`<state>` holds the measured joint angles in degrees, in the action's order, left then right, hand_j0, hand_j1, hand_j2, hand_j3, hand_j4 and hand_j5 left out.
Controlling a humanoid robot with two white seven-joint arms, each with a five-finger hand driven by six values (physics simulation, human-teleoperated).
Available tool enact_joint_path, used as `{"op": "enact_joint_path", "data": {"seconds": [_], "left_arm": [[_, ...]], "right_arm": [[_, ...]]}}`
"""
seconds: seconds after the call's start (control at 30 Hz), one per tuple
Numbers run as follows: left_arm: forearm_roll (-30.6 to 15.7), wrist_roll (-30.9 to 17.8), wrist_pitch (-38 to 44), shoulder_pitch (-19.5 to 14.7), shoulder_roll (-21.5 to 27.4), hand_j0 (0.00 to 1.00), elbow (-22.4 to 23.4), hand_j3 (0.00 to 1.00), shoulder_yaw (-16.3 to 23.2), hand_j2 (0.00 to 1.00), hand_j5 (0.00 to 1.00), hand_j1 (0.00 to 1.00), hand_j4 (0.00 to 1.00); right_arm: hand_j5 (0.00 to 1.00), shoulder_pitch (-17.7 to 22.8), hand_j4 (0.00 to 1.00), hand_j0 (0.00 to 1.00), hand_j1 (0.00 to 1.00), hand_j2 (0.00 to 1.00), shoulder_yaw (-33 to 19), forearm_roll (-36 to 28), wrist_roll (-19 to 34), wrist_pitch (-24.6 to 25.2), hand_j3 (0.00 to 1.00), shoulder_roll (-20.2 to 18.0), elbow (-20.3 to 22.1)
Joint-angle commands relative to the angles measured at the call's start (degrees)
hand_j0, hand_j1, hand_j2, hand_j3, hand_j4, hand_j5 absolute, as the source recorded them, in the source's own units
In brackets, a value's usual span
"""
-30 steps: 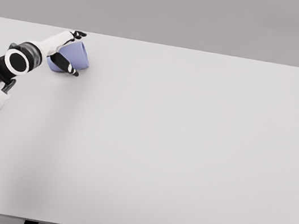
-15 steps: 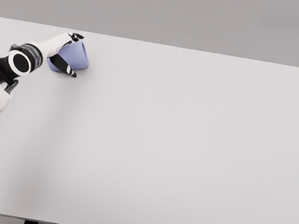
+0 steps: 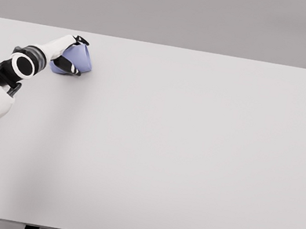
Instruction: Flip the cup with left arm and place it on the table
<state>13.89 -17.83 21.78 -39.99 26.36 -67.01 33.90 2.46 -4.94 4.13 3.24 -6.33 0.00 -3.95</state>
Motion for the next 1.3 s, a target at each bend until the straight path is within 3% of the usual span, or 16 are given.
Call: {"op": "enact_joint_path", "data": {"seconds": [0.0, 0.3, 0.53, 0.63, 0.8, 0.93, 1.1, 1.27], "left_arm": [[0.00, 0.08, -0.07, 0.00, 0.10, 0.70, -0.13, 0.70, -0.33, 0.70, 0.70, 0.70, 0.70], [-0.53, 0.08, -0.42, -0.62, 0.18, 0.70, -2.77, 0.70, -2.88, 0.70, 0.70, 0.70, 0.70], [-2.02, 0.08, -3.41, 1.67, -1.57, 0.70, -5.23, 0.70, -10.96, 0.70, 0.70, 0.70, 0.70], [-5.10, 0.08, -5.25, 2.20, -1.57, 0.70, -5.23, 0.70, -12.81, 0.70, 0.70, 0.70, 0.70], [-6.33, -0.01, -7.98, 3.51, -3.50, 0.71, -4.97, 0.71, -16.76, 0.71, 0.71, 0.71, 0.71], [-6.42, 0.08, -8.77, 3.87, -5.26, 0.71, -4.44, 0.71, -18.08, 0.71, 0.71, 0.71, 0.71], [-6.42, -0.01, -16.15, 6.50, -7.55, 0.72, -4.35, 0.72, -21.42, 0.72, 0.72, 0.72, 0.72], [-7.38, -0.01, -18.26, 7.47, -8.52, 0.72, -4.97, 0.72, -21.51, 0.72, 0.72, 0.72, 0.72]], "right_arm": [[1.00, 0.00, 1.00, 1.00, 1.00, 1.00, -0.07, 0.00, 0.01, 0.00, 1.00, 0.00, -0.01], [1.00, 0.00, 1.00, 1.00, 1.00, 1.00, 0.02, 0.00, 0.01, 0.00, 1.00, 0.00, -0.01], [1.00, 0.00, 1.00, 1.00, 1.00, 1.00, -0.07, 0.00, 0.01, 0.00, 1.00, 0.00, -0.01], [1.00, 0.00, 1.00, 1.00, 1.00, 1.00, -0.07, 0.00, 0.01, 0.00, 1.00, 0.00, -0.01], [1.00, 0.00, 1.00, 1.00, 1.00, 1.00, 0.02, 0.00, 0.01, 0.00, 1.00, 0.00, -0.01], [1.00, 0.00, 1.00, 1.00, 1.00, 1.00, 0.02, 0.00, 0.01, 0.00, 1.00, 0.00, -0.01], [1.00, 0.00, 1.00, 1.00, 1.00, 1.00, -0.07, 0.00, 0.01, 0.00, 1.00, 0.00, -0.01], [1.00, 0.00, 1.00, 1.00, 1.00, 1.00, 0.02, 0.00, 0.01, 0.00, 1.00, 0.00, -0.01]]}}
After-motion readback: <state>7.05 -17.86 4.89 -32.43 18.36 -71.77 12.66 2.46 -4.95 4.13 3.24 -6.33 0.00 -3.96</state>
